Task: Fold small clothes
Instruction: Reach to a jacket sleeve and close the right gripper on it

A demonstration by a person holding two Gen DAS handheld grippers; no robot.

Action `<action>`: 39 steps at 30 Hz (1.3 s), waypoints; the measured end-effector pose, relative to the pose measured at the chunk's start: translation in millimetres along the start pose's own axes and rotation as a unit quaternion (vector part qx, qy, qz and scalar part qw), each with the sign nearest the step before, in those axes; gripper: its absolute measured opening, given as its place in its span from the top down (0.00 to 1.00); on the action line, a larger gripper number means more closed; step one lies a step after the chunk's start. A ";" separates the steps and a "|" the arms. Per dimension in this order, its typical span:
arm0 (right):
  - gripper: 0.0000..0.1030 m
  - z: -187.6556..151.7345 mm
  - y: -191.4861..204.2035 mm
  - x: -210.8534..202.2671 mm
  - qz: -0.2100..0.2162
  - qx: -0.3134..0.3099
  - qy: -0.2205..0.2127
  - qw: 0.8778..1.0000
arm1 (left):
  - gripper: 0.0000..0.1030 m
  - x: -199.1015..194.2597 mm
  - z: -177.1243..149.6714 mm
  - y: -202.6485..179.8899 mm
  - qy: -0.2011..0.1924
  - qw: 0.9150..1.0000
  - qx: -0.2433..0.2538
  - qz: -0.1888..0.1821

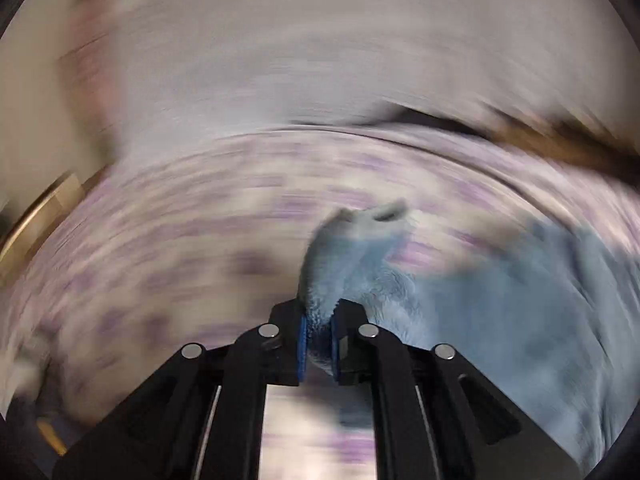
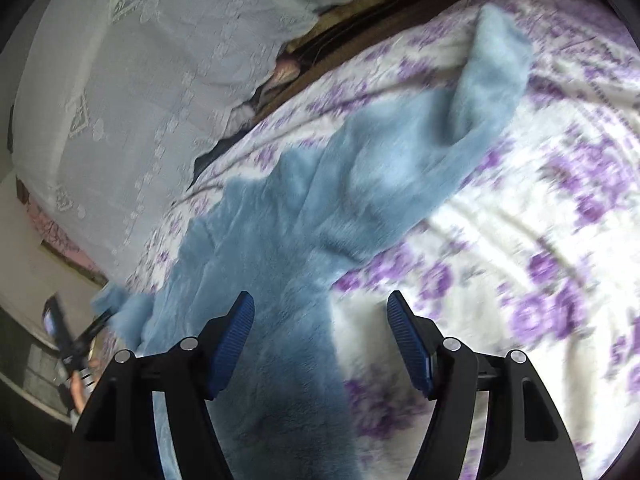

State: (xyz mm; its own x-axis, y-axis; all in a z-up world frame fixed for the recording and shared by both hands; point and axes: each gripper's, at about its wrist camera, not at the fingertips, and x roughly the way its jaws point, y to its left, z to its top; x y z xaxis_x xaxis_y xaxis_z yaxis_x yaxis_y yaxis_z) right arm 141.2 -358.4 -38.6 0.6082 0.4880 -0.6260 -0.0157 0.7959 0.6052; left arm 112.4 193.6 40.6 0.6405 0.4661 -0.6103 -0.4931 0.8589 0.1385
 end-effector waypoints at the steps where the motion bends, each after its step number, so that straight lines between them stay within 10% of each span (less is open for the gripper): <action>1: 0.32 0.8 -3.1 -1.1 -0.001 0.004 -0.003 1.000 | 0.92 5.6 -0.1 37.9 0.008 0.997 -0.049 0.050; 5: 0.32 4.6 -13.7 -3.6 -0.001 0.023 -0.005 1.000 | 0.79 51.0 -21.4 131.8 0.096 0.973 -0.161 0.134; 9: 0.32 3.8 -17.0 -7.3 -0.004 0.023 -0.011 1.000 | 0.66 73.8 -27.9 147.4 0.140 0.960 -0.203 0.135; 15: 0.34 22.4 -24.7 -23.5 -0.005 0.042 -0.046 0.998 | 0.19 15.5 -9.4 84.4 0.034 0.993 -0.114 0.008; 18: 0.37 50.8 -17.8 -25.1 -0.001 0.042 -0.060 0.997 | 0.14 8.2 -9.3 29.4 0.023 0.999 -0.020 -0.026; 24: 0.39 111.9 -23.3 -19.7 -0.065 0.069 -0.125 0.988 | 0.05 70.9 -42.3 -15.4 0.102 0.992 0.055 0.045; 28: 0.39 117.1 -78.4 -25.1 -0.117 0.134 -0.166 0.970 | 0.04 83.5 -40.6 6.1 0.132 0.991 -0.016 -0.002; 39: 0.75 110.7 -168.3 -2.0 -0.002 0.242 -0.168 0.956 | 0.04 78.2 -48.8 -12.2 0.105 0.993 0.021 0.049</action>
State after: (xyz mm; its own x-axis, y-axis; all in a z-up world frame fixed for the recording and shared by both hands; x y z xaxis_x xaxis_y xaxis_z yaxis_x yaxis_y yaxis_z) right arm 230.5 -533.0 -84.8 0.8295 0.2769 -0.4851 0.3070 0.4995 0.8101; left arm 139.8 209.1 -46.9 0.4519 0.4966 -0.7411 -0.5185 0.8222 0.2348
